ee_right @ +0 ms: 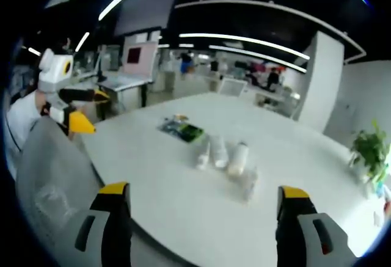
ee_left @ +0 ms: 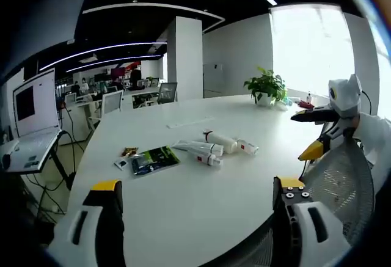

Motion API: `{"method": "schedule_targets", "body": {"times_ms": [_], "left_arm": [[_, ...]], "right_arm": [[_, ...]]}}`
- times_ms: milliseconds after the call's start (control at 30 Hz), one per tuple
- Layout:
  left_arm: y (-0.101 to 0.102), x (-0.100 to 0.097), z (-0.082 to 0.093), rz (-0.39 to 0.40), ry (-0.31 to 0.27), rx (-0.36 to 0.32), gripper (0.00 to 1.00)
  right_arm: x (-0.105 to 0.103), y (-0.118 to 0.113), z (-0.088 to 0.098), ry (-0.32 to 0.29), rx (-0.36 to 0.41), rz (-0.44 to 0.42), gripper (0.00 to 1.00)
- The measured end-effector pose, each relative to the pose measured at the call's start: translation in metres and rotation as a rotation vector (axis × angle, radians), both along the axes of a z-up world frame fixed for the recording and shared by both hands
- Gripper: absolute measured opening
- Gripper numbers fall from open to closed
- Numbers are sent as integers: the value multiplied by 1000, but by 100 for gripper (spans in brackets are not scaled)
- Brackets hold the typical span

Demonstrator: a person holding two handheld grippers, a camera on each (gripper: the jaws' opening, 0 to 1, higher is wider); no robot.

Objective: Arrange the skincare products in the storage area until every visible bottle or jar stands upright without overlapping.

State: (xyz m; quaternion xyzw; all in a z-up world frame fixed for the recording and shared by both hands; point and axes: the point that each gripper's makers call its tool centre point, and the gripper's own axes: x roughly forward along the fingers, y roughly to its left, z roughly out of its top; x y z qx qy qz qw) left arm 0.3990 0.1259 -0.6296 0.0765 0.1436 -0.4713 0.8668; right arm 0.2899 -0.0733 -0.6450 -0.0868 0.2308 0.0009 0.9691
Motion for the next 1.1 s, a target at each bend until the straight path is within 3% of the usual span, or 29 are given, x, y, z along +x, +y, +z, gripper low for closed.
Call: {"method": "schedule_targets", "body": {"times_ms": [800,1100], "left_arm": [[-4,-9,-5,-54,-9,36,99],[0,-4,-2,-14,-7,24,99]], "right_arm": [[-1,-8,3,-17,-14,-47,99],[-1,-1,3,-13,27,-16,99]]}}
